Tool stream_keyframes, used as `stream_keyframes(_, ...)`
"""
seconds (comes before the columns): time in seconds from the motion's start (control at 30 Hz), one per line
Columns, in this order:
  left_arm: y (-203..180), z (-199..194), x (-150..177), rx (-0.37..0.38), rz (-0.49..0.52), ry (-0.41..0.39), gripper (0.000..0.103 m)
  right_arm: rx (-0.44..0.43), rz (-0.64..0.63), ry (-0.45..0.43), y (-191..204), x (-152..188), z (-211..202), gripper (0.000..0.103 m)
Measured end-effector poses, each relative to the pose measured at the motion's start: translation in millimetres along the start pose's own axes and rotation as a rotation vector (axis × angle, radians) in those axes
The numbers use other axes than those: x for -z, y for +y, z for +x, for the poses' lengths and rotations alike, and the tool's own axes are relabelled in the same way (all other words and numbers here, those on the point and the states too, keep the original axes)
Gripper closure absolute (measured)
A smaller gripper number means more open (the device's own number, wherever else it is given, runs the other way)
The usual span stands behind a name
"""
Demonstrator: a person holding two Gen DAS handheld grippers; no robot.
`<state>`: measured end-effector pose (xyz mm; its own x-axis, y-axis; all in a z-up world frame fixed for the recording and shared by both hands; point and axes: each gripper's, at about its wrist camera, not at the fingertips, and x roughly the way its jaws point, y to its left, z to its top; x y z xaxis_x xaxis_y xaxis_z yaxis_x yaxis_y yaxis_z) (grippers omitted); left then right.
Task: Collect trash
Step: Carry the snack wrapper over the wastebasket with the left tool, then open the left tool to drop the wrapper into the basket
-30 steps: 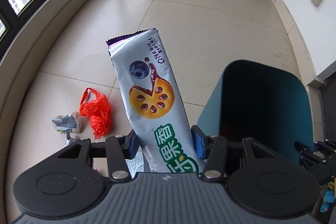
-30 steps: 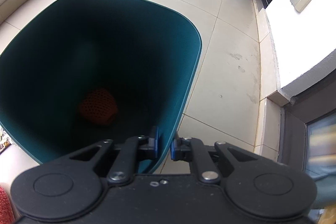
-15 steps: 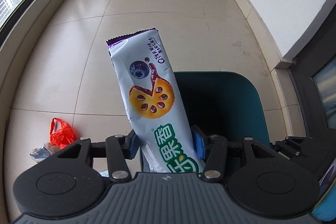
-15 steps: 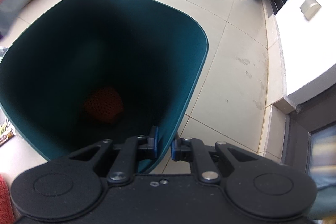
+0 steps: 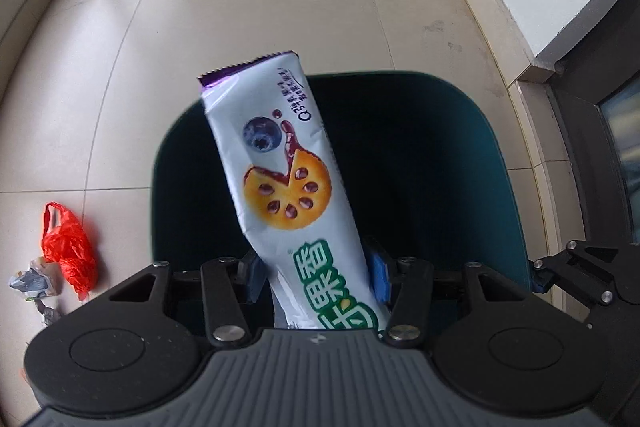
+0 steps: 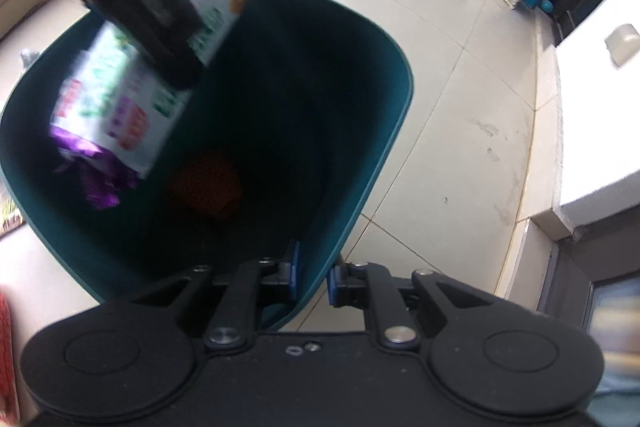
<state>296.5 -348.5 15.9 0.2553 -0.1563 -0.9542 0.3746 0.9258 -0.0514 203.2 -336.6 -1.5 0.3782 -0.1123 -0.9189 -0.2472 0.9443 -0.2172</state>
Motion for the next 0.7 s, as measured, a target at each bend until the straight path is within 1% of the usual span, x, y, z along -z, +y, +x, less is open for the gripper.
stream_keyframes(0.1, -3, 13, -1, 0.005, 0.003, 0.016, 0.053, 0.001, -0.036, 0.017, 3, -3, 2, 0.089)
stream_keyframes(0.27, -8, 35, -1, 0.01, 0.014, 0.048, 0.053, -0.015, -0.055, 0.032, 2, -5, 4, 0.089)
stream_keyframes(0.53, -7, 68, 3, 0.01, 0.005, 0.109, 0.053, -0.021, -0.053, 0.034, 4, -5, 4, 0.089)
stream_keyframes(0.7, -10, 79, 3, 0.008, 0.009, 0.116, 0.052, -0.022, -0.051, 0.033, 5, -5, 3, 0.089)
